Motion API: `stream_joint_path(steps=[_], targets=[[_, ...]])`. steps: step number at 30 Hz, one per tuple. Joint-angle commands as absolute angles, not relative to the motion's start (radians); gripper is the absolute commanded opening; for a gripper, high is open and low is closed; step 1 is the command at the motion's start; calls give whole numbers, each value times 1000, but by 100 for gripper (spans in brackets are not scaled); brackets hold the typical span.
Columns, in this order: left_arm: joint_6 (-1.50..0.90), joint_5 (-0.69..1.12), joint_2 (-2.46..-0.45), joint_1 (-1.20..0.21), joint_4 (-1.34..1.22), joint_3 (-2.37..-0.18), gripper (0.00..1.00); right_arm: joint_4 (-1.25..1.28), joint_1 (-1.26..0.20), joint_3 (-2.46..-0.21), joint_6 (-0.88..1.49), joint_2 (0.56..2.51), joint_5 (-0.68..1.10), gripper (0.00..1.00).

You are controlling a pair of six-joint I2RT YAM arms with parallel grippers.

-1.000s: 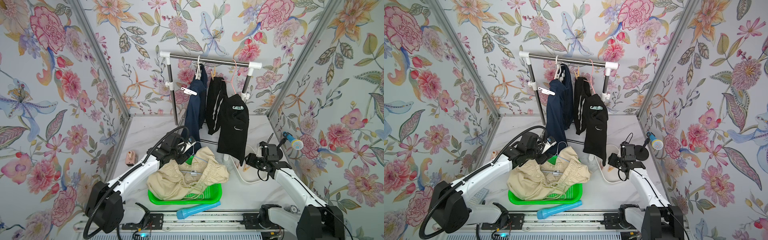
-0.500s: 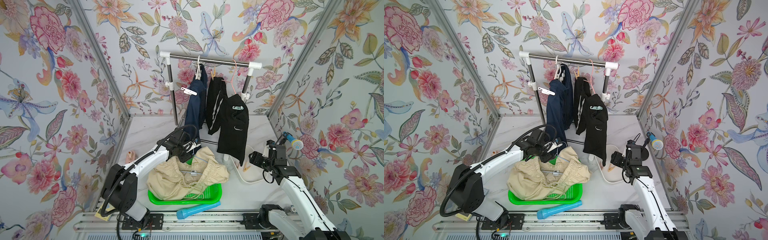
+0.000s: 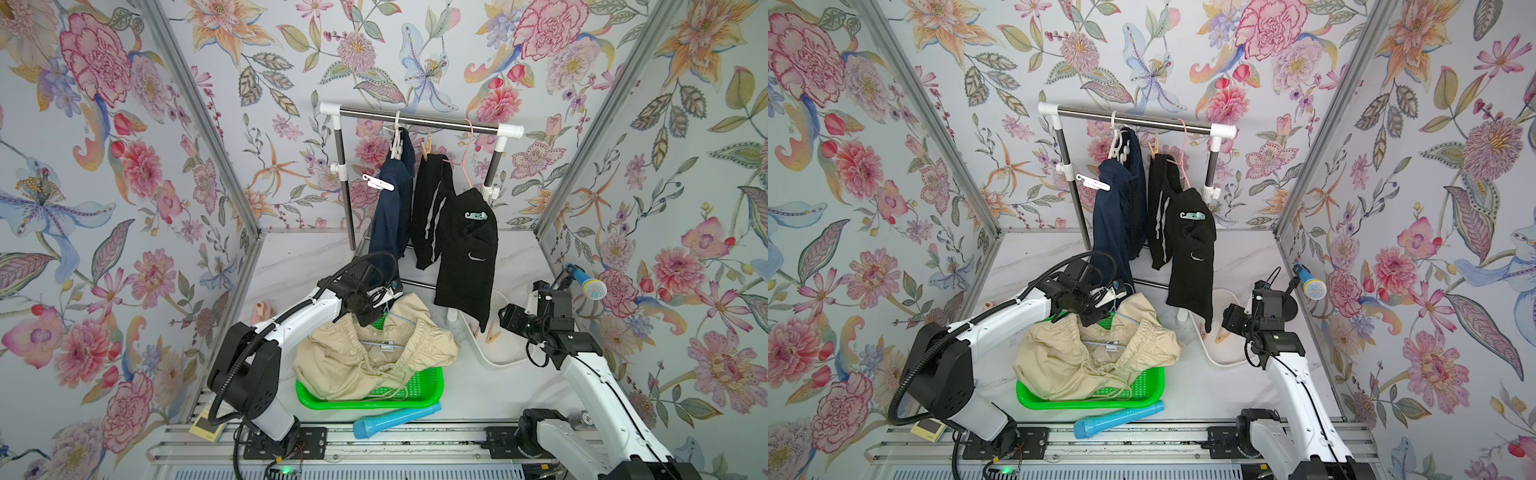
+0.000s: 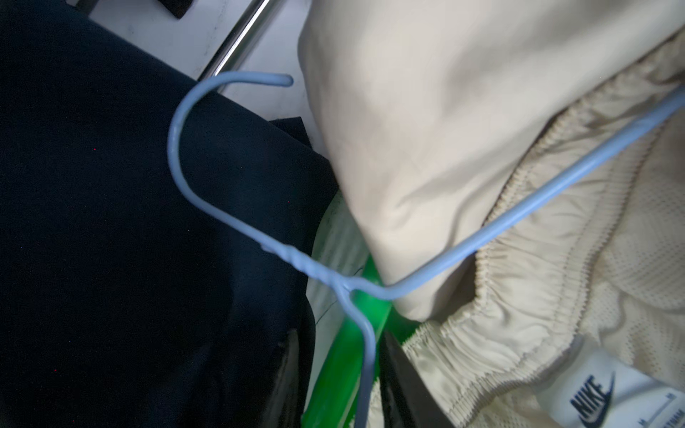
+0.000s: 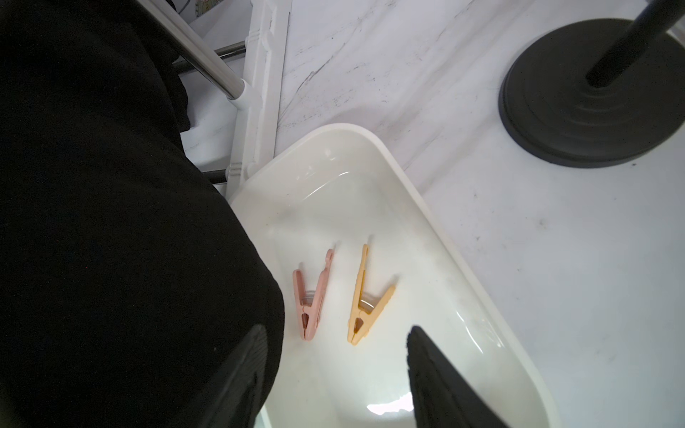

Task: Remove the clothespins securing shorts to the hanger
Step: Pick up the hanger from the basket.

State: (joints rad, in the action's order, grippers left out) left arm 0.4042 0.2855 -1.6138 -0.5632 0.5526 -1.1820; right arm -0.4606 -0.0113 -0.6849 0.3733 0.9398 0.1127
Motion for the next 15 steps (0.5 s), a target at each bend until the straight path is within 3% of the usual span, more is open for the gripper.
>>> stream_joint_path(steps=[1, 15], targets=[[411, 302, -1580, -566, 572, -1217, 33, -480, -9, -696, 359, 926, 106, 62], [430, 317, -1571, -565, 613, -1253, 10, -480, -8, -682, 365, 910, 121, 60]])
